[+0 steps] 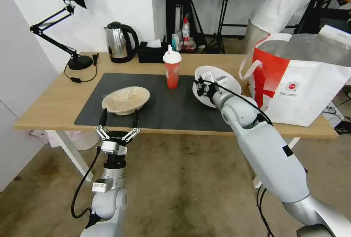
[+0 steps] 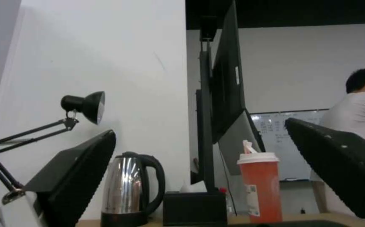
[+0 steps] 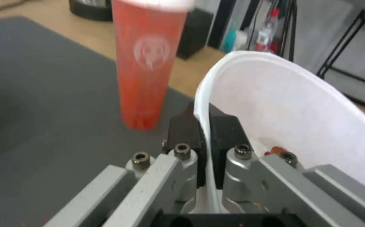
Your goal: Pick up the trash from the table and place it into the takeout bag.
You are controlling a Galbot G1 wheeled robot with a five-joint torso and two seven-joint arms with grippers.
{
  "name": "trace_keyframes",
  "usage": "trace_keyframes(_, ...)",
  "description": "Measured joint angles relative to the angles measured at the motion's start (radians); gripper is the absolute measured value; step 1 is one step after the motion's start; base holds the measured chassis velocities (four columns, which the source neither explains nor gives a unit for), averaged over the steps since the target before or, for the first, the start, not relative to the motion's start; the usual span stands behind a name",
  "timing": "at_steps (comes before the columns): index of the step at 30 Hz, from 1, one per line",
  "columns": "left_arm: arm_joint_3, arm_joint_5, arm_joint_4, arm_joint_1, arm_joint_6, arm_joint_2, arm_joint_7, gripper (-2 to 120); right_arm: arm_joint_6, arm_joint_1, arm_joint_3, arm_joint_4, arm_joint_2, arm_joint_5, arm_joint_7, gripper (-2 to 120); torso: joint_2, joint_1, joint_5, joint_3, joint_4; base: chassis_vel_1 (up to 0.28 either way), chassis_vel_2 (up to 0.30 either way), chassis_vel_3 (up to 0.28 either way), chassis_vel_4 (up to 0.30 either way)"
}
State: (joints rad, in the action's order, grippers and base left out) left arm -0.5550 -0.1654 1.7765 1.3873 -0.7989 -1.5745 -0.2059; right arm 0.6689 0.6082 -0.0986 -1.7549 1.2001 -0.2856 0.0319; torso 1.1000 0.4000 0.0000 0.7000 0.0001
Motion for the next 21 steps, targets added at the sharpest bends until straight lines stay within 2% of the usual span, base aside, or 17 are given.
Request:
trace_keyframes(10,0.002,0.001,-0.002,-0.002,0.0,-0.004,0.0,100,0.003,-0.04,0.01,-0.056,-0.029,0.009,0.022,0,0.0,0.0,0.0001,0.0,0.0,0.0,0.0,0.0,0.0)
trace_keyframes(21,0.004,0.002,-0.015,-0.008,0.0,-0.016,-0.001,100,0.009,-0.138,0.052,-0.083,-0.093,0.013,0.076,0,0.0,0.0,0.0,0.0,-0.0001,0.0,0.0,0.0,0.0)
